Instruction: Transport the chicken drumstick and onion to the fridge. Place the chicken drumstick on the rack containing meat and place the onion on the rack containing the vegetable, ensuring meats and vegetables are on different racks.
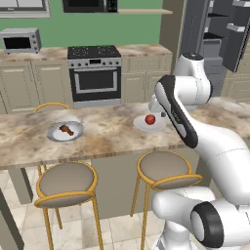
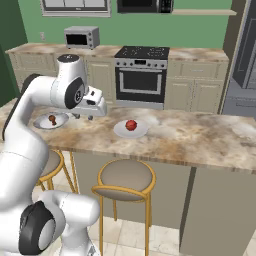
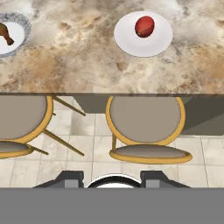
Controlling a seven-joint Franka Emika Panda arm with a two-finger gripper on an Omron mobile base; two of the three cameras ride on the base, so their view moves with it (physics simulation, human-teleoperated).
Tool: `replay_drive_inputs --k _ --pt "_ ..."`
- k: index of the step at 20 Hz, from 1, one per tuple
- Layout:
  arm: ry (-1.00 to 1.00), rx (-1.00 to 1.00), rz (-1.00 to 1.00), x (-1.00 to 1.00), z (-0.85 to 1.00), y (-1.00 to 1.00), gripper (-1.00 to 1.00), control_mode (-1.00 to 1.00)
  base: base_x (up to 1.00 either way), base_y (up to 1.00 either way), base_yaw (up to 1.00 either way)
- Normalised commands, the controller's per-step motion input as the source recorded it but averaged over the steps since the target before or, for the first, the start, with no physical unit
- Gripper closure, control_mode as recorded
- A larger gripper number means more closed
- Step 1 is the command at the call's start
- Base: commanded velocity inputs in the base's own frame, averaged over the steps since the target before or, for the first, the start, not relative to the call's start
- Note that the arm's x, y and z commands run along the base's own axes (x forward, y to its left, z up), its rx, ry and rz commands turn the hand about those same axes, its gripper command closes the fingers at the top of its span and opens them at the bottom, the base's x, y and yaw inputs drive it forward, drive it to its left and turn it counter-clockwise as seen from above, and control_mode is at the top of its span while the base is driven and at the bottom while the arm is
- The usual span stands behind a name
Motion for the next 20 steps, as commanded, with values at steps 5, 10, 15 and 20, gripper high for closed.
replay_drive_inputs --k 5,10,15,20 --pt "0.00 0.00 0.00 -0.32 0.00 0.09 -1.00 -1.00 0.00 0.00 0.00" --pt "0.00 0.00 0.00 -0.60 0.00 0.09 -1.00 -1.00 0.00 0.00 0.00" --pt "0.00 0.00 0.00 -0.60 0.00 0.00 -1.00 -1.00 0.00 0.00 0.00" --pt "0.00 0.00 0.00 -0.44 0.00 0.00 -1.00 -1.00 0.00 0.00 0.00"
